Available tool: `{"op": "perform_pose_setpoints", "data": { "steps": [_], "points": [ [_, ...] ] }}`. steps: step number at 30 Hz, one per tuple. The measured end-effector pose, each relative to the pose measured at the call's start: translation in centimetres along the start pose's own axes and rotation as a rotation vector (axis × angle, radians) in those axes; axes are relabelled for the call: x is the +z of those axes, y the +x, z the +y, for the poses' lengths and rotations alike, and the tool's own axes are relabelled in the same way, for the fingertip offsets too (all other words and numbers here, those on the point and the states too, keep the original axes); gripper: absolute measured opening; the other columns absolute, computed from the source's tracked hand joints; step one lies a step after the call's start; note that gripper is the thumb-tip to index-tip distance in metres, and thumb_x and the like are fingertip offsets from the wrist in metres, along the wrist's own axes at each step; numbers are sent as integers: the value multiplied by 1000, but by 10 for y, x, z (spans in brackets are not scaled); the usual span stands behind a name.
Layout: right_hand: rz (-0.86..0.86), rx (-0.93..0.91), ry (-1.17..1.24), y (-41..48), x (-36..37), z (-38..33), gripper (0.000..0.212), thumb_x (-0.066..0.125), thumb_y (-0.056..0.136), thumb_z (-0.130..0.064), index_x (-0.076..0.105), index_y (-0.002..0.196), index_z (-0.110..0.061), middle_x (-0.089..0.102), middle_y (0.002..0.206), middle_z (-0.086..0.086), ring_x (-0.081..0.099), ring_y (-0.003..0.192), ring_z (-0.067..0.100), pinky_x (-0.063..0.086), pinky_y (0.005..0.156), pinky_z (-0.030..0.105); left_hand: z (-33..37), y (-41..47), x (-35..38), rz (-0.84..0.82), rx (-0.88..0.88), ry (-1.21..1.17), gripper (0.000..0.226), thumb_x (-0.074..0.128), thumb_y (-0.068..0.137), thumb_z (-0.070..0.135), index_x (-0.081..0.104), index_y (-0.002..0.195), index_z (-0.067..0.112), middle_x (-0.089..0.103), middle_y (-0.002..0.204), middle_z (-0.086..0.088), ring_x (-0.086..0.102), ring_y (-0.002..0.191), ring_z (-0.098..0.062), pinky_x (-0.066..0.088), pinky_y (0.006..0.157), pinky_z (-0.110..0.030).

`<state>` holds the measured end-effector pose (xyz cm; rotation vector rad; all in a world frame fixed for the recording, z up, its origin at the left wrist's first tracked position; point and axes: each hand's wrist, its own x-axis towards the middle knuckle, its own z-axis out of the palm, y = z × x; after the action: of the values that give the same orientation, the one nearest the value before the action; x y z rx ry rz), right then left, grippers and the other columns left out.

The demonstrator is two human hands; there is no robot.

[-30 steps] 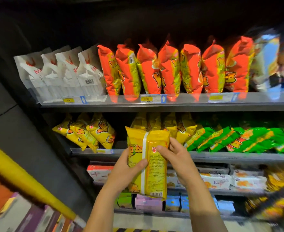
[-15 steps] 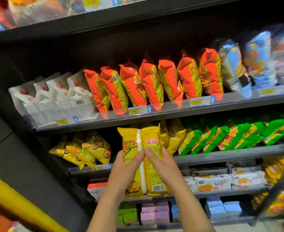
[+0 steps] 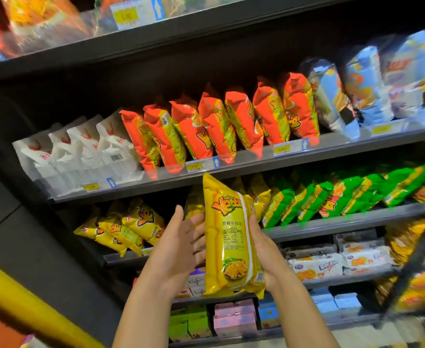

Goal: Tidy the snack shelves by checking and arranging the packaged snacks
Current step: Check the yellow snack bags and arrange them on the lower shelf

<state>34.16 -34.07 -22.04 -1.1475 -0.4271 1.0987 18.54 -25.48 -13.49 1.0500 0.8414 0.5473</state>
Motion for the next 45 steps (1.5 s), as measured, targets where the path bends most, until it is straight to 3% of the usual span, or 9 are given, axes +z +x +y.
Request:
{"op": "perform_pose_setpoints", "data": {
  "steps": [5, 9, 12, 14, 22, 28, 34, 42, 45],
  "points": [
    [2, -170, -312, -10, 12, -5, 66, 50, 88, -76, 66, 135, -32, 74, 125, -20, 68, 118, 1, 53, 107, 33, -8, -10, 14, 7, 15, 133, 73, 51, 88, 77, 64, 140, 26, 76, 129, -3, 74, 116, -22, 54, 102, -48],
    [-36, -225, -403, -16, 29, -10, 56, 50, 90, -77, 70, 126, -38, 77, 119, -17, 71, 114, 5, 51, 110, 48, -15, -13, 9, 128, 72, 329, 97, 45, 87, 88, 22, 165, 35, 34, 168, 8, 37, 154, -26, 33, 121, -51],
    [-135, -116, -358, -17, 38, -16, 68, 43, 84, -92, 74, 121, -43, 78, 120, -10, 72, 117, 13, 49, 111, 51, -19, -9, -12, 179, 69, 285, 98, 51, 68, 102, 55, 145, 42, 62, 148, 8, 61, 133, -26, 46, 113, -55],
    [-159, -48, -238, -15, 39, -19, 87, 45, 79, -95, 68, 135, -33, 76, 127, 1, 69, 123, 23, 47, 113, 56, -19, -15, -21, 172, 69, 191, 63, 51, 87, 86, 72, 123, 39, 78, 122, 4, 73, 115, -24, 52, 106, -51],
    [-253, -38, -115, -19, 47, -24, 90, 27, 87, -82, 61, 137, -16, 74, 119, 25, 68, 114, 53, 51, 100, 71, -21, -31, -50, 221, 93, -17, 71, 66, 77, 82, 80, 119, 27, 77, 122, -13, 75, 113, -36, 51, 108, -60],
    [-328, -38, -208, -23, 55, -22, 83, 32, 86, -80, 61, 135, -20, 77, 119, 14, 74, 110, 37, 60, 95, 55, -20, -41, -51, 258, 121, 134, 53, 47, 95, 73, 84, 100, 36, 82, 107, -3, 78, 104, -26, 54, 106, -54],
    [-438, -45, -459, -29, 52, -18, 69, 70, 79, -69, 58, 134, -29, 76, 124, -8, 73, 115, 15, 56, 105, 54, -29, -32, -54, 212, 178, 309, 83, 50, 72, 99, 67, 133, 44, 77, 124, 8, 73, 117, -20, 52, 108, -53],
    [-432, -119, -347, -24, 30, -19, 67, 83, 80, -14, 54, 140, -19, 75, 128, 2, 72, 119, 22, 60, 99, 42, -22, -39, -52, -10, 297, 337, 49, 59, 93, 51, 56, 139, 36, 74, 130, 13, 71, 120, -12, 59, 101, -39],
    [-386, -188, -362, -25, 24, -21, 61, 84, 78, -3, 60, 131, -19, 78, 120, -2, 74, 113, 19, 62, 86, 29, -20, -42, -56, -110, 364, 356, 63, 74, 88, 48, 54, 144, 28, 71, 137, 6, 69, 125, -16, 59, 98, -32]
  ]
}}
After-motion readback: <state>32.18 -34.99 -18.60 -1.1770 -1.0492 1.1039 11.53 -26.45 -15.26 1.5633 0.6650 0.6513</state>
